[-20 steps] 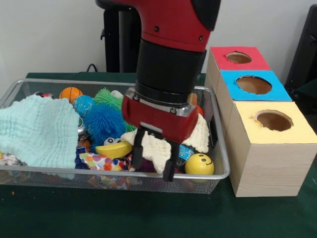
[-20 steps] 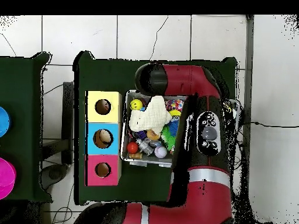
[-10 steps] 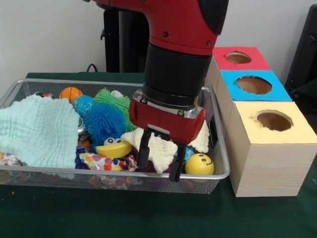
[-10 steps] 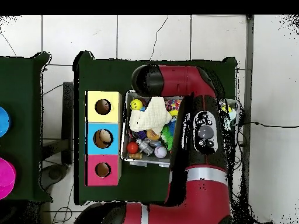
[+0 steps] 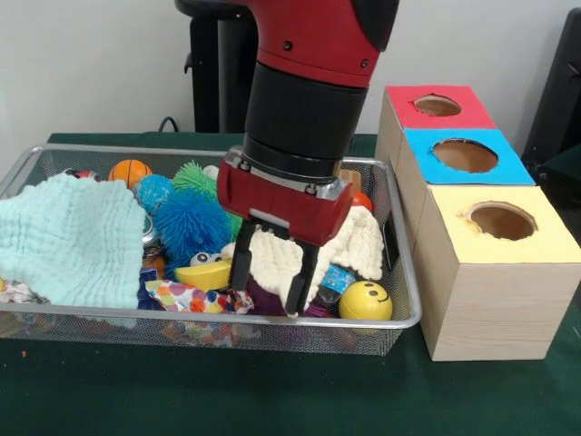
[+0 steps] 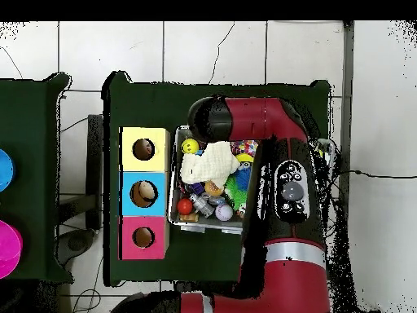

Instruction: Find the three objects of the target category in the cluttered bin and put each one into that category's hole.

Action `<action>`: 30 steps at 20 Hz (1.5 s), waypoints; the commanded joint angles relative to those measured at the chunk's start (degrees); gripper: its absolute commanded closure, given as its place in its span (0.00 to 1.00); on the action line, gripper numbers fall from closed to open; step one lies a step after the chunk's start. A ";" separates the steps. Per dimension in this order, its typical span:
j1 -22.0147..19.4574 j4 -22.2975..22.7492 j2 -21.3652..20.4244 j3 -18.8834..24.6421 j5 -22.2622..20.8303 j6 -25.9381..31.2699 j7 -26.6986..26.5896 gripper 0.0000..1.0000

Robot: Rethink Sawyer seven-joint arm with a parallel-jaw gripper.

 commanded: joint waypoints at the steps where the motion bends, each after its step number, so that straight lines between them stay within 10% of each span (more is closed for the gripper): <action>1: -1.96 9.94 -0.58 4.95 -5.47 1.14 -16.81 0.00; 30: -6.23 9.89 4.28 7.79 -18.96 -4.21 -13.97 0.00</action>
